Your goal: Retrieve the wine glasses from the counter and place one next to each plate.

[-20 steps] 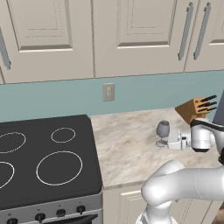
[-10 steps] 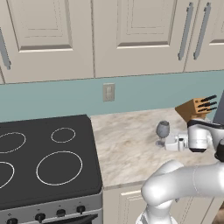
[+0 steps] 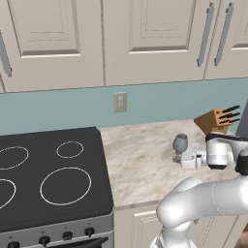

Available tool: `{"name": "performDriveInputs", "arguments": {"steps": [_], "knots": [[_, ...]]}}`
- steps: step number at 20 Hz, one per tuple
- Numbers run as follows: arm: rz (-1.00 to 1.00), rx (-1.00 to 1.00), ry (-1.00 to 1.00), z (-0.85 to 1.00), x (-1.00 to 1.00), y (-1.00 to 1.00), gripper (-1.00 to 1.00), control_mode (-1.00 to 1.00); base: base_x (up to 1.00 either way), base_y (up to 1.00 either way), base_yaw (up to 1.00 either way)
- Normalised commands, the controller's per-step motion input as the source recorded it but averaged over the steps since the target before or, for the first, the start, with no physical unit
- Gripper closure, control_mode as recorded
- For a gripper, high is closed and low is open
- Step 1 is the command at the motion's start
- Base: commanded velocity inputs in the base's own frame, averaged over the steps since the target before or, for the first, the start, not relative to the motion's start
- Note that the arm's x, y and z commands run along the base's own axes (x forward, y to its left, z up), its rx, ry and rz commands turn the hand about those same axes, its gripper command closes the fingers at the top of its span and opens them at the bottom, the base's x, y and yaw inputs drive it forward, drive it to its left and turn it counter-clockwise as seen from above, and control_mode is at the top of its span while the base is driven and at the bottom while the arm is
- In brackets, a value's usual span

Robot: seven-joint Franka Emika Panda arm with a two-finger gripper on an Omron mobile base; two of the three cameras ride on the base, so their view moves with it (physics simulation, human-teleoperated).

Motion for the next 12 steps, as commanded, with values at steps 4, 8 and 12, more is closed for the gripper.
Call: {"name": "performDriveInputs", "arguments": {"steps": [4,8,12], "knots": [[-0.02,0.0,-0.04,0.16,0.0,0.0,-1.0,-1.0,0.0,0.0,0.0],[0.0,0.0,-0.13,0.39,-0.08,0.08,1.0,-1.0,0.0,0.0,0.0],[0.0,0.0,-0.1,0.29,0.0,0.14,1.0,-1.0,0.0,0.0,0.0]]}}
